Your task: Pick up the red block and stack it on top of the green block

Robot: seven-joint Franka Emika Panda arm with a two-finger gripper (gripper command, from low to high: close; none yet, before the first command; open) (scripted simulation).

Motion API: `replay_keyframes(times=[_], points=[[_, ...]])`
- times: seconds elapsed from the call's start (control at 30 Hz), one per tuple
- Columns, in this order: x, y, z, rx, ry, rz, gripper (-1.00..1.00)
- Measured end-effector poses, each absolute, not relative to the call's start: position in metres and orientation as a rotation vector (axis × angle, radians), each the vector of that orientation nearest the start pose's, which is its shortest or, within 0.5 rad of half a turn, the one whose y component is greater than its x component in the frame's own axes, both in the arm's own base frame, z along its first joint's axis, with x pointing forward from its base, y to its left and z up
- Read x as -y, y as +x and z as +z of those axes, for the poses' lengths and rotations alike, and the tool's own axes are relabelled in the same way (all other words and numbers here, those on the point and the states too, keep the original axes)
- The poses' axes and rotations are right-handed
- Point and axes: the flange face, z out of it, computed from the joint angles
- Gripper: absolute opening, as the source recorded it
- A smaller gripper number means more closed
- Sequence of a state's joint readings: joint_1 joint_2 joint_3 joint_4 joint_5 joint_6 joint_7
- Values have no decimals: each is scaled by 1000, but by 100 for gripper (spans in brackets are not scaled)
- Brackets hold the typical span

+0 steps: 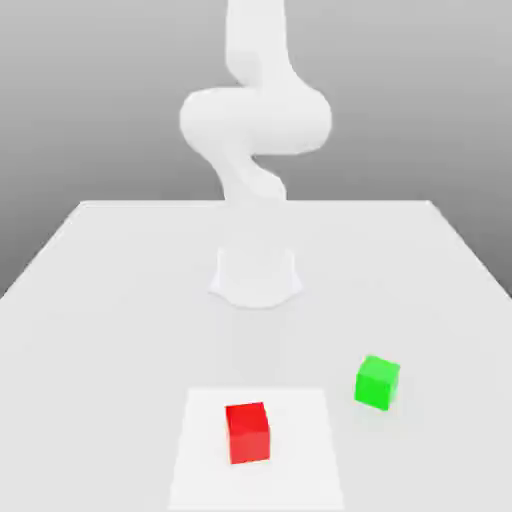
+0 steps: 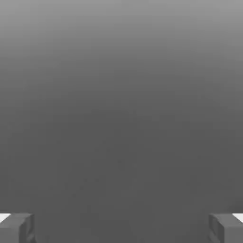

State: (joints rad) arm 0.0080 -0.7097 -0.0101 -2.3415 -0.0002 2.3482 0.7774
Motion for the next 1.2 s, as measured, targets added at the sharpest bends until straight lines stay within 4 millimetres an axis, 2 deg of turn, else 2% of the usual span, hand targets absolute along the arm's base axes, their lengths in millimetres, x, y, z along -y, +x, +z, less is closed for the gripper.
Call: replay_keyframes(times=[0.07, 0.17, 0.33, 0.5, 0.63, 0.7, 0.87, 0.9, 1.1, 1.2], points=[[3, 407, 619, -1030, -2570, -853, 0], [5, 435, 553, -1026, -2653, -730, 0], [6, 457, 442, -1010, -2778, -519, 0], [8, 452, 333, -986, -2886, -294, 0], [10, 429, 251, -961, -2961, -106, 0], [11, 416, 216, -949, -2988, -29, 0], [11, 412, 159, -943, -2997, -1, 0], [11, 411, 149, -944, -2997, -1, -100], [11, 410, 145, -944, -2997, 0, -100], [11, 412, 164, -943, -2997, 0, -100]])
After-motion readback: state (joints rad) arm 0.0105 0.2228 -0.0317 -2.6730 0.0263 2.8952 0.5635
